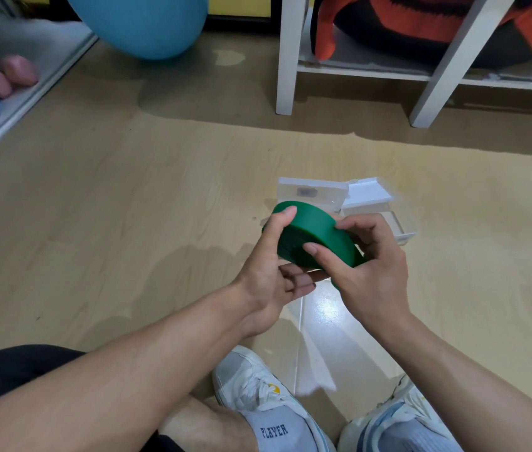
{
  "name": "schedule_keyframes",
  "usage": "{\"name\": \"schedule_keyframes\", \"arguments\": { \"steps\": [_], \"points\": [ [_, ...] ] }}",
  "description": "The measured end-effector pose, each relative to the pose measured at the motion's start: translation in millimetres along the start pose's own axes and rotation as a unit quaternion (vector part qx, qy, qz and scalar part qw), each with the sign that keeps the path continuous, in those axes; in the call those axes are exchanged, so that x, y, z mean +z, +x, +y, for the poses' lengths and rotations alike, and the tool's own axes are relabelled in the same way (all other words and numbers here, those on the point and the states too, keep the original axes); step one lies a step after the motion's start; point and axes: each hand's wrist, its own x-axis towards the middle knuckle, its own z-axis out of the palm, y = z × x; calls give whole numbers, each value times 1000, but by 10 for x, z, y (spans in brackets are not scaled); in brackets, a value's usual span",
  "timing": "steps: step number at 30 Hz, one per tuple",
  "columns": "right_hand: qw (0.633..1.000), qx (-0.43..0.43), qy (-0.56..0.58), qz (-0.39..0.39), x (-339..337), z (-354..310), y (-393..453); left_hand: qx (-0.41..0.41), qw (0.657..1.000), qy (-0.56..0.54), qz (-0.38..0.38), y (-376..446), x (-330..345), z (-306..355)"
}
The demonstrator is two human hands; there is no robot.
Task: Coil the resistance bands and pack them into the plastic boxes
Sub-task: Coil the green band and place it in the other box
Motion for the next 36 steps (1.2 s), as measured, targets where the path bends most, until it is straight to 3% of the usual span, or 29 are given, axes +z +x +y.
{"name": "schedule_keyframes", "arguments": {
  "steps": [10, 17, 24, 30, 36],
  "points": [
    [998, -56, -24, -19, -26, 47, 24, -46, 999, -23, -10, 64, -116, -3],
    [1000, 15, 13, -20, -37, -21, 48, -46, 999, -14, 18, 62, -80, -6],
    [997, 74, 19, -22, -50, -77, 77, -50, 998, -24, -12, 57, -82, -34],
    [998, 62, 12, -26, -63, -95, 67, -34, 998, -14, -48, 12, -39, -32],
    [999, 26, 5, -32, -16, -40, 12, -24, 999, -30, -15, 12, -33, -10]
  ]
}}
